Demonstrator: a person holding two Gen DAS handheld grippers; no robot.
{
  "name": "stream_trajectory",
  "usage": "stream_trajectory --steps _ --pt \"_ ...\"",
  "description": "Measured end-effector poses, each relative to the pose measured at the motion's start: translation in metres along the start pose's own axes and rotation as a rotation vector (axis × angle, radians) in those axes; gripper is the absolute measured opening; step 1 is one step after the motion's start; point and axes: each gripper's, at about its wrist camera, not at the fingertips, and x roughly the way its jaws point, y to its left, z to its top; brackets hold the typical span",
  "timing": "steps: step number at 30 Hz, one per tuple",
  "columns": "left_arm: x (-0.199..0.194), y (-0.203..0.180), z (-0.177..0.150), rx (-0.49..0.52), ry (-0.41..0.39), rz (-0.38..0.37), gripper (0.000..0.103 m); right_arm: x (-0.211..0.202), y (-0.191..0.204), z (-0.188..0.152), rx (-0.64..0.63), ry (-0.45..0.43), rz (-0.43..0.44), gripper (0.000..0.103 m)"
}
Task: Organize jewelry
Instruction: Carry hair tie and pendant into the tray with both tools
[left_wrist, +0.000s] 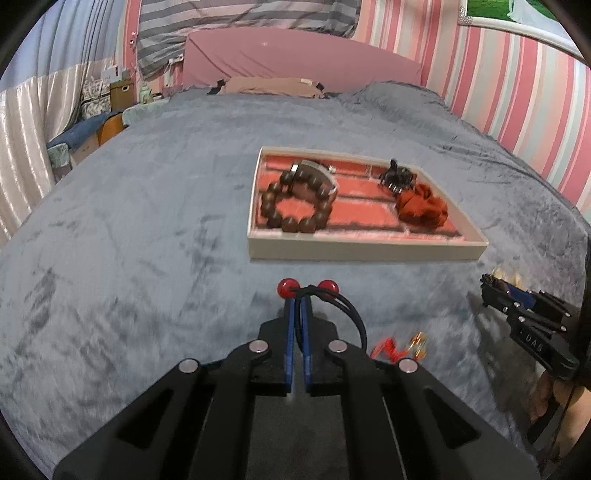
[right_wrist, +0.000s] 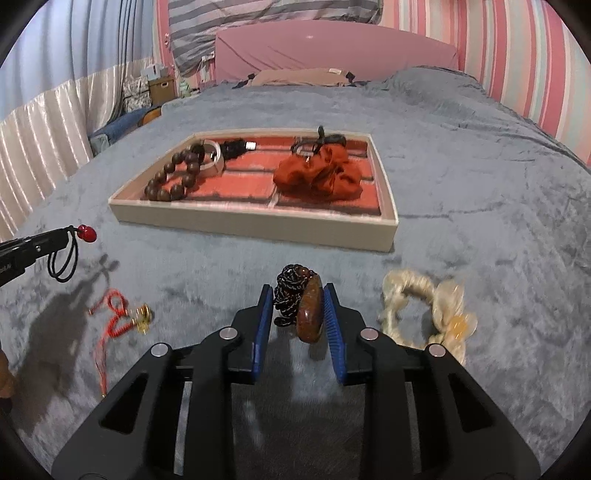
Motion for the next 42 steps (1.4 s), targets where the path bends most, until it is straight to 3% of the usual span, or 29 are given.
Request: stream_trajectory --steps 9,16,26,33,42 --pt "0.018 -0.020 0.068 0.034 -0.044 -0.020 0.004 0.007 -0.006 0.059 0.013 -0.050 0.001 0.028" --pt "0.067 -0.034 0.112 0.033 -0.010 -0.035 0.004 0.042 -0.014 0.105 0.027 -0.045 -0.023 0.028" --pt "0.142 -0.024 0.121 0.016 0.071 0.016 0.004 0.107 -0.027 0.128 0.063 0.009 -0.075 0.028" --pt "0.157 -0.014 0.118 0.024 0.059 0.079 0.004 0.134 -0.035 0.124 0.118 0.034 -0.073 0.028" --pt "0.169 -0.012 0.112 0.043 0.062 0.105 0.004 0.153 -0.030 0.121 0.104 0.067 -0.082 0.029"
